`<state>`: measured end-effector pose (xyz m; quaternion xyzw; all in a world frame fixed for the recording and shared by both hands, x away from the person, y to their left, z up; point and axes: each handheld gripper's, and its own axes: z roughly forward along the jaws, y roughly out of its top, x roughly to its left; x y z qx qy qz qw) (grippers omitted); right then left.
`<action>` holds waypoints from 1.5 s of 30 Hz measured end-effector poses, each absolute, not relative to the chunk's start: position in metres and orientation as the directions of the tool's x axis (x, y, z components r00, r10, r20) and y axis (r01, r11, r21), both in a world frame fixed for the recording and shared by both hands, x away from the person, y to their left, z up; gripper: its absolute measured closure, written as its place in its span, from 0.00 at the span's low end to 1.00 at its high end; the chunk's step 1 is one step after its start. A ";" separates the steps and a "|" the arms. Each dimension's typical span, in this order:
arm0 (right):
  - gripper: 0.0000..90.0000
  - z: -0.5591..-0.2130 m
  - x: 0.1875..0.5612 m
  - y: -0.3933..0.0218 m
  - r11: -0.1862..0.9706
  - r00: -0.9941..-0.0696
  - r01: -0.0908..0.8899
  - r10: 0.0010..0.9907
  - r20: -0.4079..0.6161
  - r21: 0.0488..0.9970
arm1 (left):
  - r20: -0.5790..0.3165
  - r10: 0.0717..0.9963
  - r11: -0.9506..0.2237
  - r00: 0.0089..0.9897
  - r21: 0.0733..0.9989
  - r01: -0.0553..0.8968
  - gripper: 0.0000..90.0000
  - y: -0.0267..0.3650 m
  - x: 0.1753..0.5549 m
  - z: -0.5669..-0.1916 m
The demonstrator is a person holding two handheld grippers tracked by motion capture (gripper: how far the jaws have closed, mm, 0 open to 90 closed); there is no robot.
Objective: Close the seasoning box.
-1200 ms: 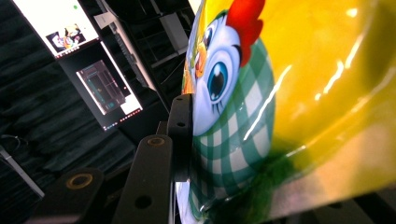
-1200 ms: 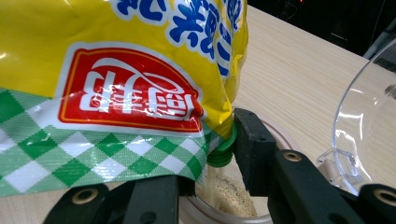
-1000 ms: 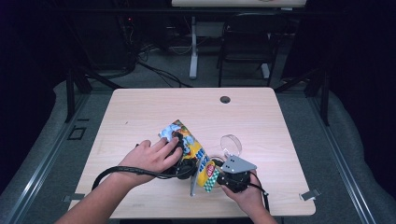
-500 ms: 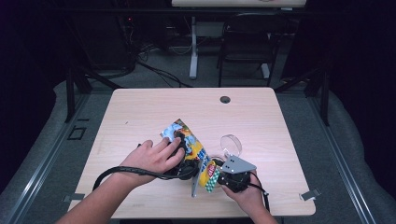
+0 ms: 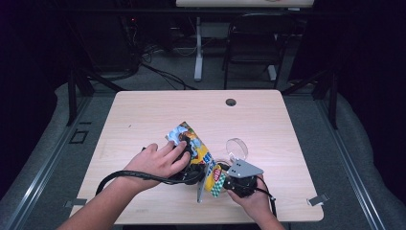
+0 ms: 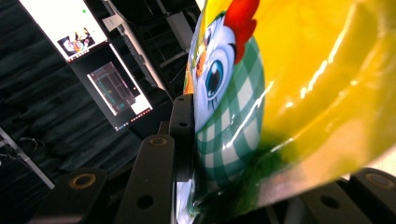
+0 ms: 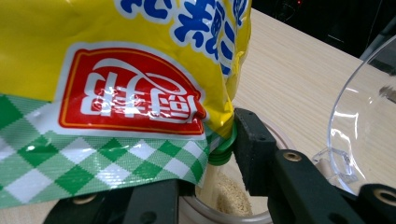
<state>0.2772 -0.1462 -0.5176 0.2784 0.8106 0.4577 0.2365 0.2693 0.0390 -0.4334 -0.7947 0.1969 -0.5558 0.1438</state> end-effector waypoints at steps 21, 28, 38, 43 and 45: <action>0.78 -0.517 0.277 -0.147 0.426 -0.731 0.233 0.669 -0.131 0.874 | 0.822 -0.491 -0.871 0.288 -0.465 -0.156 0.82 0.037 0.267 -0.431; 0.78 -0.517 0.277 -0.146 0.422 -0.732 0.231 0.669 -0.130 0.877 | 0.817 -0.504 -0.863 0.280 -0.480 -0.154 0.82 0.035 0.266 -0.430; 0.78 -0.517 0.277 -0.146 0.422 -0.733 0.230 0.668 -0.130 0.877 | 0.816 -0.509 -0.861 0.275 -0.485 -0.153 0.82 0.034 0.266 -0.429; 0.78 -0.517 0.277 -0.146 0.423 -0.732 0.229 0.669 -0.132 0.876 | 0.817 -0.503 -0.864 0.282 -0.480 -0.151 0.82 0.034 0.266 -0.429; 0.78 -0.517 0.277 -0.146 0.422 -0.733 0.229 0.667 -0.130 0.877 | 0.816 -0.504 -0.864 0.283 -0.481 -0.151 0.82 0.034 0.266 -0.429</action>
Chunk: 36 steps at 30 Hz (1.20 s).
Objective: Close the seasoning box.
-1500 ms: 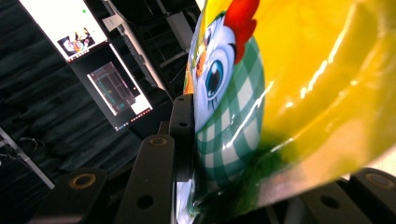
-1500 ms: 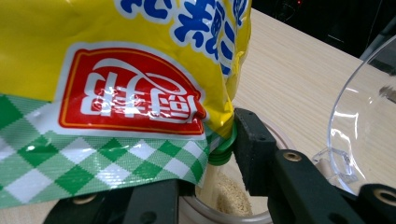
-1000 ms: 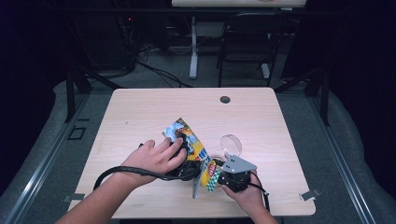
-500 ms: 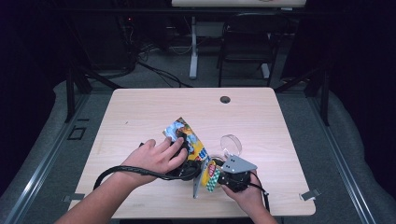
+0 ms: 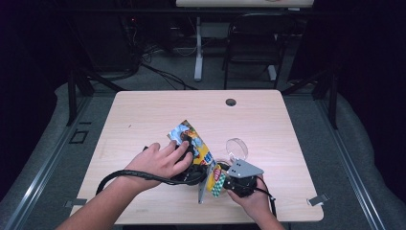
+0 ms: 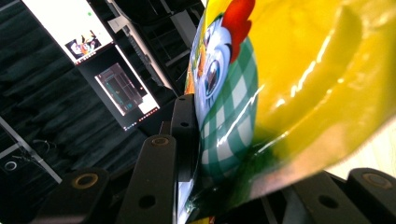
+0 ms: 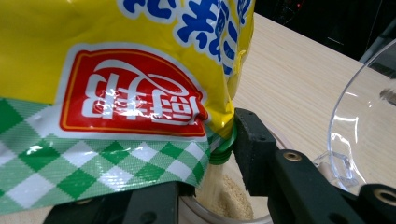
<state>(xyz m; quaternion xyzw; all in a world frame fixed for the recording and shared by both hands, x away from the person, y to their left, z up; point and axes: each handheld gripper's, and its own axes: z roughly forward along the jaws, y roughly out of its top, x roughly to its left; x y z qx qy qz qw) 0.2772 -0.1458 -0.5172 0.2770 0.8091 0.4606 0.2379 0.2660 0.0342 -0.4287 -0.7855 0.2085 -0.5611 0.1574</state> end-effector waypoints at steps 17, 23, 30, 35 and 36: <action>0.78 -0.517 0.277 -0.146 0.423 -0.737 0.229 0.664 -0.127 0.877 | 0.815 -0.506 -0.862 0.282 -0.484 -0.150 0.82 0.033 0.266 -0.428; 0.78 -0.516 0.277 -0.146 0.417 -0.739 0.230 0.663 -0.121 0.880 | 0.812 -0.518 -0.856 0.270 -0.494 -0.155 0.82 0.032 0.266 -0.426; 0.78 -0.516 0.277 -0.147 0.417 -0.743 0.232 0.659 -0.116 0.879 | 0.813 -0.518 -0.856 0.268 -0.494 -0.154 0.82 0.031 0.266 -0.426; 0.78 -0.516 0.277 -0.146 0.415 -0.745 0.231 0.658 -0.115 0.880 | 0.812 -0.519 -0.855 0.266 -0.496 -0.154 0.82 0.031 0.266 -0.425; 0.78 -0.516 0.277 -0.146 0.415 -0.744 0.230 0.658 -0.116 0.880 | 0.812 -0.519 -0.855 0.268 -0.496 -0.153 0.82 0.031 0.266 -0.425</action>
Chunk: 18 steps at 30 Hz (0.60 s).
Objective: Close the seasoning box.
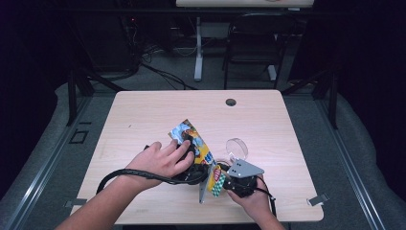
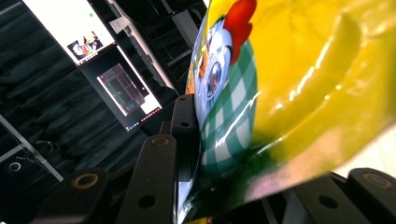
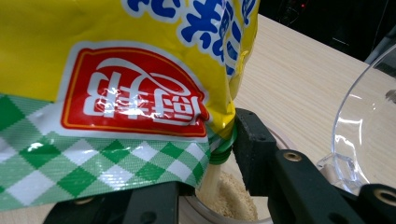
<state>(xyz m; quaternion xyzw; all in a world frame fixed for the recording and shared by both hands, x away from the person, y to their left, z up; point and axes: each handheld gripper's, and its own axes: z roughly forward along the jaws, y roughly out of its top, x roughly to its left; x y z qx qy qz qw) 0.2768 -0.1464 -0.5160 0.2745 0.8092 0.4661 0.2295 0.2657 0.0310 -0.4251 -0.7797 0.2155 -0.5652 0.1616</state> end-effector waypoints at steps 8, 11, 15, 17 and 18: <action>0.78 -0.516 0.277 -0.147 0.413 -0.744 0.228 0.658 -0.116 0.882 | 0.811 -0.521 -0.853 0.264 -0.499 -0.153 0.82 0.030 0.266 -0.424; 0.78 -0.516 0.277 -0.146 0.412 -0.744 0.228 0.658 -0.116 0.882 | 0.811 -0.523 -0.853 0.264 -0.500 -0.152 0.82 0.030 0.266 -0.424; 0.78 -0.516 0.278 -0.146 0.407 -0.744 0.228 0.659 -0.111 0.885 | 0.810 -0.526 -0.851 0.261 -0.503 -0.153 0.82 0.030 0.266 -0.424; 0.78 -0.516 0.277 -0.145 0.402 -0.745 0.227 0.659 -0.108 0.887 | 0.810 -0.526 -0.850 0.260 -0.503 -0.153 0.82 0.030 0.266 -0.424; 0.78 -0.516 0.277 -0.145 0.402 -0.745 0.227 0.659 -0.108 0.887 | 0.810 -0.526 -0.850 0.259 -0.503 -0.153 0.82 0.030 0.266 -0.423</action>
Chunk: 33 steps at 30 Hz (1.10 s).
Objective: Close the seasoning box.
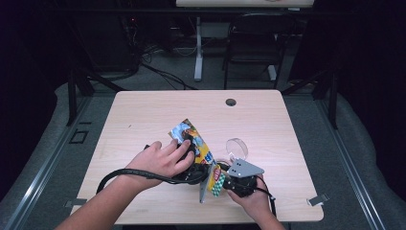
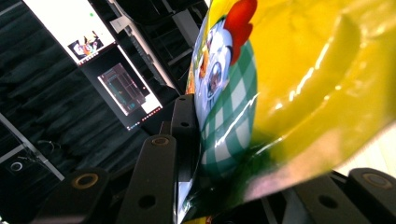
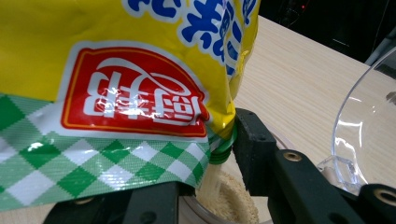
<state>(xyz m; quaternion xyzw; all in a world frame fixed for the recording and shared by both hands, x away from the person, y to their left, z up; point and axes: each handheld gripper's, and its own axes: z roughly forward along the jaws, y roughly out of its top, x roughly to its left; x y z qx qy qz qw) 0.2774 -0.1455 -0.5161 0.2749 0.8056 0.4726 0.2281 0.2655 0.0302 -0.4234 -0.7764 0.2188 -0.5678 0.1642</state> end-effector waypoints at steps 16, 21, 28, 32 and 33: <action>0.78 -0.516 0.277 -0.145 0.408 -0.748 0.229 0.655 -0.108 0.884 | 0.808 -0.528 -0.849 0.261 -0.505 -0.154 0.82 0.029 0.265 -0.424; 0.78 -0.516 0.277 -0.146 0.412 -0.748 0.232 0.655 -0.109 0.881 | 0.809 -0.530 -0.848 0.256 -0.506 -0.156 0.82 0.029 0.265 -0.423; 0.78 -0.516 0.277 -0.146 0.410 -0.750 0.231 0.652 -0.106 0.882 | 0.806 -0.533 -0.846 0.258 -0.509 -0.156 0.82 0.029 0.265 -0.423; 0.78 -0.517 0.277 -0.145 0.408 -0.751 0.230 0.651 -0.105 0.884 | 0.805 -0.536 -0.844 0.257 -0.512 -0.156 0.82 0.028 0.265 -0.423; 0.78 -0.516 0.277 -0.146 0.408 -0.752 0.230 0.651 -0.105 0.884 | 0.803 -0.539 -0.842 0.255 -0.516 -0.157 0.82 0.028 0.265 -0.423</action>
